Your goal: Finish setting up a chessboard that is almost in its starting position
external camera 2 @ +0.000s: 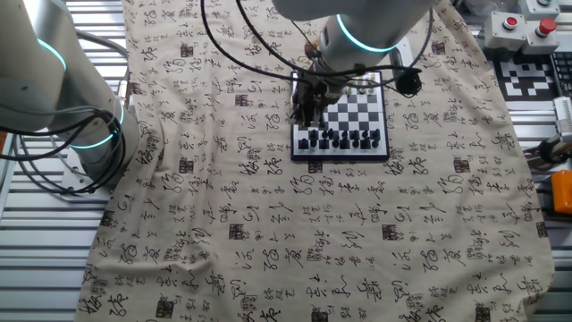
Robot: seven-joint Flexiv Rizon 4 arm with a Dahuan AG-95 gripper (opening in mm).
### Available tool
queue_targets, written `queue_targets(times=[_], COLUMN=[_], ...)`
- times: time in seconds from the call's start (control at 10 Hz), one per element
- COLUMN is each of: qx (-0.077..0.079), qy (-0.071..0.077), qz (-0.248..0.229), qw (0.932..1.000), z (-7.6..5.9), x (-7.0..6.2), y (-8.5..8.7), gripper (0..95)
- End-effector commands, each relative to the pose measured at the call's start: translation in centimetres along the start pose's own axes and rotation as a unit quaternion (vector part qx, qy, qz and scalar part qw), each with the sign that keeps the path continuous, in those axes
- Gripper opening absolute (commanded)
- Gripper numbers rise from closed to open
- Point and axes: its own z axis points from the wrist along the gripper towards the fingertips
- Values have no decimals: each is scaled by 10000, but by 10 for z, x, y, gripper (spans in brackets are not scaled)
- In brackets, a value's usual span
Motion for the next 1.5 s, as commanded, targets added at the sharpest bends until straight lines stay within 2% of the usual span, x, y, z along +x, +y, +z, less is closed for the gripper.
queue_targets(times=[0.1, 0.5, 1.2, 1.5], qx=[6, 13, 73, 150], qy=[-1, 2, -4, 65], qz=[-18, -68, -117, -222], qw=[10000, 10000, 9999, 9996], z=[1, 3, 14, 17], x=[-5, -16, -21, -22], y=[0, -5, -9, -10], gripper=[0, 0, 0, 0])
